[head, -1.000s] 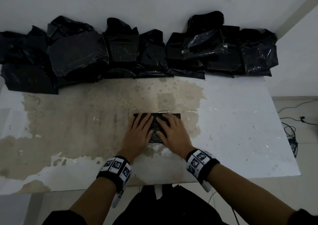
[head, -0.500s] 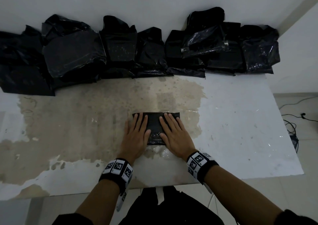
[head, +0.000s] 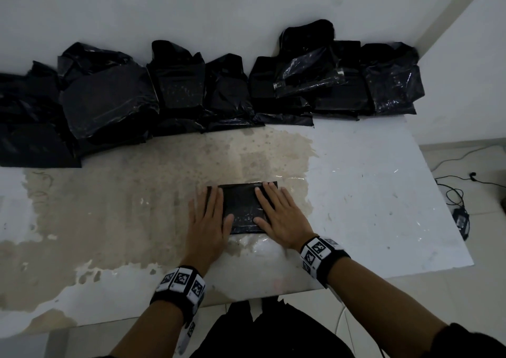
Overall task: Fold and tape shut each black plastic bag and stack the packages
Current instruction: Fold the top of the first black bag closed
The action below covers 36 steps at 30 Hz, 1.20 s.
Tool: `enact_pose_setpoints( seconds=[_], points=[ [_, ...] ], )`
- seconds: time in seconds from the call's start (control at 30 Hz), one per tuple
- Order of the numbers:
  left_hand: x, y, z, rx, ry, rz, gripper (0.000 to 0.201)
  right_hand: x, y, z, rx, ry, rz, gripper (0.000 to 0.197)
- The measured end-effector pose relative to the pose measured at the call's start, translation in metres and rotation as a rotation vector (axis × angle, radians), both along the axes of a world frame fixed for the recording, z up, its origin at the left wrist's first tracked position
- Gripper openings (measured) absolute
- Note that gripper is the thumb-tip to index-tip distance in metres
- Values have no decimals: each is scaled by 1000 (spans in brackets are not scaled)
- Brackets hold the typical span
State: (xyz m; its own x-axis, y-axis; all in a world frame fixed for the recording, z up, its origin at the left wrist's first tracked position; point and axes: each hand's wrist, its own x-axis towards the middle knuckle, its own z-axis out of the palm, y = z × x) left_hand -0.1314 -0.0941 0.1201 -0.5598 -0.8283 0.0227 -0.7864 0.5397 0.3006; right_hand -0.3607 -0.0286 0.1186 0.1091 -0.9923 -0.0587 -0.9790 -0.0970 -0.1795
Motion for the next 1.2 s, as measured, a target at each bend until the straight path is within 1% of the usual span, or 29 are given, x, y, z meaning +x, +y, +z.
enact_pose_setpoints(
  seconds=[0.07,0.1,0.13,0.27,0.37,0.47,0.53,0.63,0.73,0.83,0.9,1.0,1.07,1.2],
  points=[
    [-13,7,3,-24,-20,-157,63,-1,-2,-1,7,-15,5,76],
    [-18,11,1,-28,-47,-216,62,-2,-2,0,11,-22,13,76],
    [-21,13,-2,-18,-68,-235,61,-3,-3,-1,22,-24,23,76],
    [-23,17,-3,19,-92,-191,60,-21,2,-1,34,16,9,74],
    [-24,17,2,41,-110,-184,61,-42,12,5,-18,11,-25,69],
    [-25,18,-1,53,-123,-155,62,-72,28,19,-85,-51,-136,62],
    [-26,19,-5,52,-115,-152,62,-104,42,27,-87,-114,-268,61],
    [-26,18,-10,36,-102,-161,62,-169,64,36,-51,-186,-465,63],
    [-24,18,-14,37,-96,-141,63,-240,77,44,-17,-159,-624,51],
    [-23,19,-13,26,-121,-123,63,-305,76,48,110,-101,-721,56],
    [-22,20,-10,12,-130,-133,63,-338,69,47,221,-71,-725,61],
    [-22,20,-4,-5,-142,-148,64,-367,57,47,339,-21,-666,62],
    [-23,19,-1,-5,-157,-155,64,-374,55,47,337,18,-618,60],
    [-25,19,3,19,-176,-144,66,-381,63,49,255,74,-562,46]
  ],
)
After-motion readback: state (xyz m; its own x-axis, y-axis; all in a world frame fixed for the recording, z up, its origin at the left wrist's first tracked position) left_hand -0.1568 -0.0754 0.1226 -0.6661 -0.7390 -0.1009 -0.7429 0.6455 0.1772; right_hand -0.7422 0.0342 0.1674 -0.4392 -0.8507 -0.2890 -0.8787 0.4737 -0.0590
